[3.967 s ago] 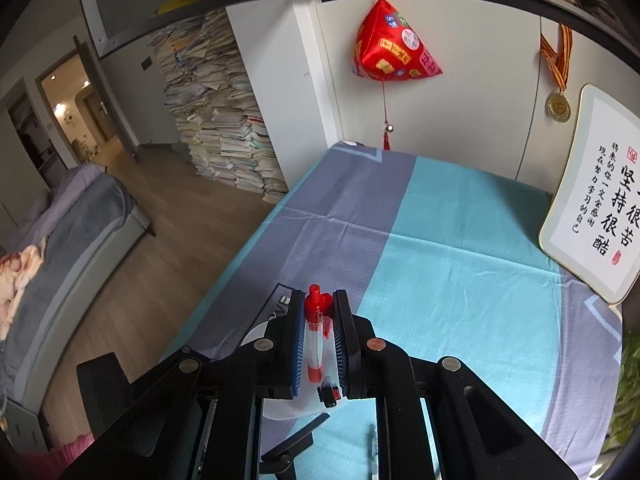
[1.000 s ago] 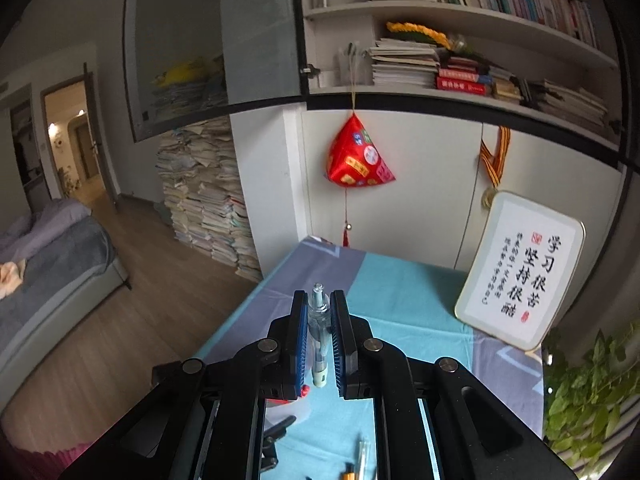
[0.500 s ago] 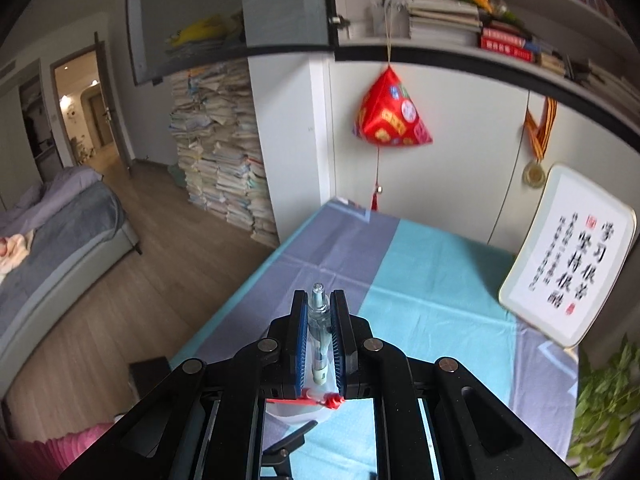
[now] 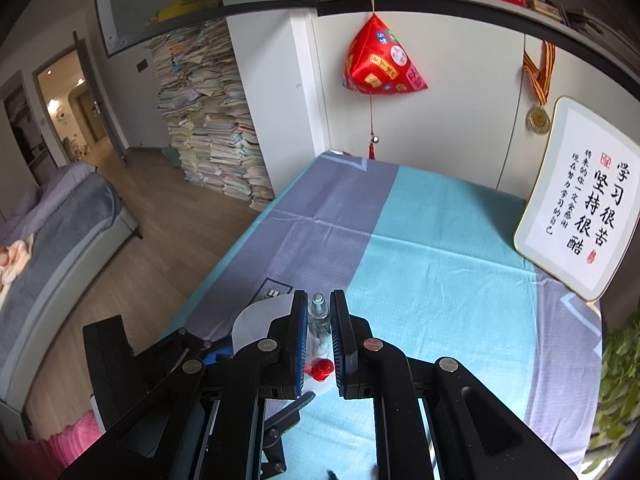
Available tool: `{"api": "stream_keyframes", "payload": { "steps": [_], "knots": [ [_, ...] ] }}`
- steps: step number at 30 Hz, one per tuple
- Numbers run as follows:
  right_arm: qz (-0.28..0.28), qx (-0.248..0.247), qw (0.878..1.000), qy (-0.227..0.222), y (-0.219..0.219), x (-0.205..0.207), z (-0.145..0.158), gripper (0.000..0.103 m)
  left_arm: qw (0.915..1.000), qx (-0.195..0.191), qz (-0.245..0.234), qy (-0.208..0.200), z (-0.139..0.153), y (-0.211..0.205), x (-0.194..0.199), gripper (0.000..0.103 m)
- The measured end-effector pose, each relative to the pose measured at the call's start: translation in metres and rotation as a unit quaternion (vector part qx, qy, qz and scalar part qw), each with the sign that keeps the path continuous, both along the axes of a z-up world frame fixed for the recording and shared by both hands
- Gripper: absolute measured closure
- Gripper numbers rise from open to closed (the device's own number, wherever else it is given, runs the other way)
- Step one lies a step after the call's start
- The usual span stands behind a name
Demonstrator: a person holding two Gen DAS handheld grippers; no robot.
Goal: Organize stationery
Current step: 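Lower the clear gel pen into the frosted cup and release it, then grasp another clear pen with the right gripper and lift it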
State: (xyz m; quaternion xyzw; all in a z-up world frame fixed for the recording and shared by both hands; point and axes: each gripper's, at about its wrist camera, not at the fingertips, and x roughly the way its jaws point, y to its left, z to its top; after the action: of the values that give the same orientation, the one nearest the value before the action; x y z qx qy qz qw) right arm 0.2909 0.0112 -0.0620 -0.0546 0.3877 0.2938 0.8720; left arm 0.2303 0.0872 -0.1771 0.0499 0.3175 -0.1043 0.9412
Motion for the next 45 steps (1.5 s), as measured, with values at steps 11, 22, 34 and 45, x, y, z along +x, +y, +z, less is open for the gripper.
{"api": "stream_keyframes", "payload": {
  "steps": [11,22,34,45],
  "knots": [
    [0.003,-0.008,1.000,0.008,0.003,-0.003,-0.004,0.091,1.0000,0.000,0.000,0.000,0.000,0.000,0.000,0.035],
    [-0.006,-0.001,1.000,-0.008,-0.004,-0.011,0.006,0.091,1.0000,0.000,0.000,0.000,0.000,0.000,0.000,0.034],
    [-0.036,-0.001,0.999,-0.040,-0.045,-0.036,0.025,0.091,1.0000,0.000,0.000,0.000,0.000,0.000,0.000,0.034],
    [-0.081,-0.031,0.994,0.070,-0.083,-0.026,-0.061,0.091,1.0000,-0.001,0.000,0.000,0.000,0.000,0.000,0.034]
  ]
}}
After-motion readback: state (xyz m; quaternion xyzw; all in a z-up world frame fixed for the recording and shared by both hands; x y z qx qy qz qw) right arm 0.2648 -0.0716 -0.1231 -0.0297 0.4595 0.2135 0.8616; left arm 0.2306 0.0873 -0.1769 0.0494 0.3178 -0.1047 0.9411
